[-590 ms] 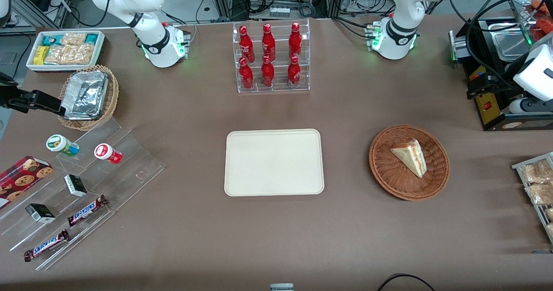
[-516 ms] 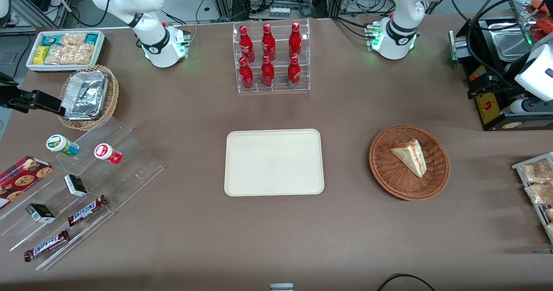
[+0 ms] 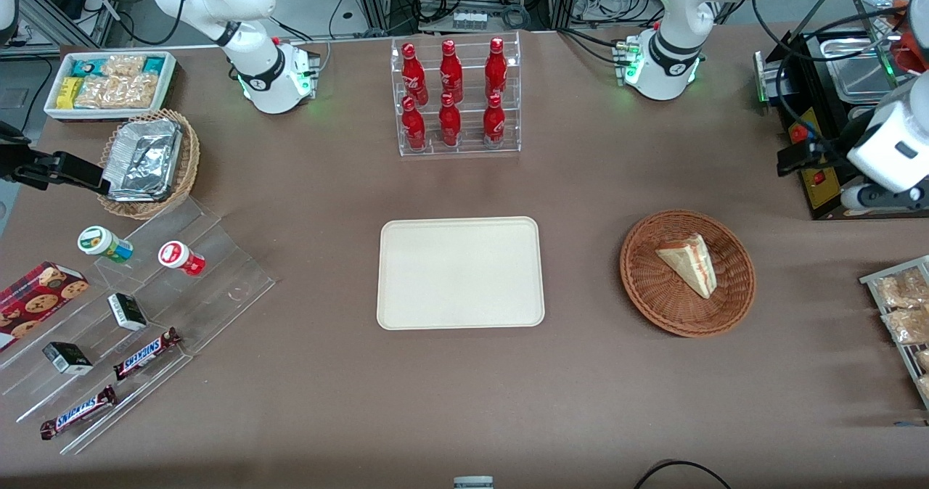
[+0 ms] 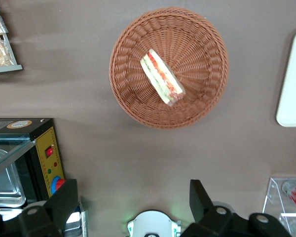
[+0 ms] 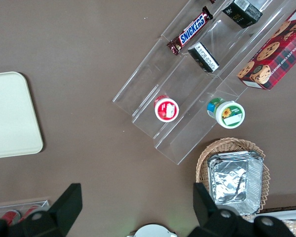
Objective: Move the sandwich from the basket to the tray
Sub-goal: 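Move the open left gripper down over the sandwich in the wicker basket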
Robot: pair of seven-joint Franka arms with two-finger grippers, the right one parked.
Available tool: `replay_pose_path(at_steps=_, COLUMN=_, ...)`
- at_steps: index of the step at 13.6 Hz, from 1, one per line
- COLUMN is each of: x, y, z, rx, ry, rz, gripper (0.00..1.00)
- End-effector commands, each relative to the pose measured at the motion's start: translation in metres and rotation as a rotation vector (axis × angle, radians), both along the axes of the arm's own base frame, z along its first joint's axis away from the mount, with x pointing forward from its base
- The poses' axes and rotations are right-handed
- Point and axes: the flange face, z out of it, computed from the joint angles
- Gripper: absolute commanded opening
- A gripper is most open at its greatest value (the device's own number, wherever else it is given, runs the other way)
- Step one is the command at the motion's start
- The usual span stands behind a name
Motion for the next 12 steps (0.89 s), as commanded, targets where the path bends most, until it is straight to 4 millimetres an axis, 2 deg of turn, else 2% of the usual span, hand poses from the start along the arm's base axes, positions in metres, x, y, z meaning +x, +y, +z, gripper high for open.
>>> replay_pose_path(at_steps=1, x=-0.001, y=-0.012, z=-0.033, rx=0.042, ry=-0.027, rz=0.111, gripper=1.0)
replay_pose_path(at_steps=2, x=-0.003, y=-0.024, z=-0.049, rx=0.048, ry=-0.05, rz=0.136, gripper=1.0)
replay_pose_path(at_steps=4, x=-0.014, y=-0.042, z=-0.088, rx=0.062, ry=-0.129, rz=0.301, gripper=1.0)
replay_pose_path(at_steps=7, x=-0.037, y=-0.045, z=-0.137, rx=0.054, ry=-0.197, rz=0.444, gripper=1.0)
replay_pose_path(at_steps=9, x=-0.04, y=-0.05, z=-0.164, rx=0.048, ry=-0.233, rz=0.538, gripper=1.0)
replay_pose_path(at_steps=12, x=-0.043, y=-0.054, z=-0.199, rx=0.041, ry=-0.252, rz=0.587, gripper=1.0)
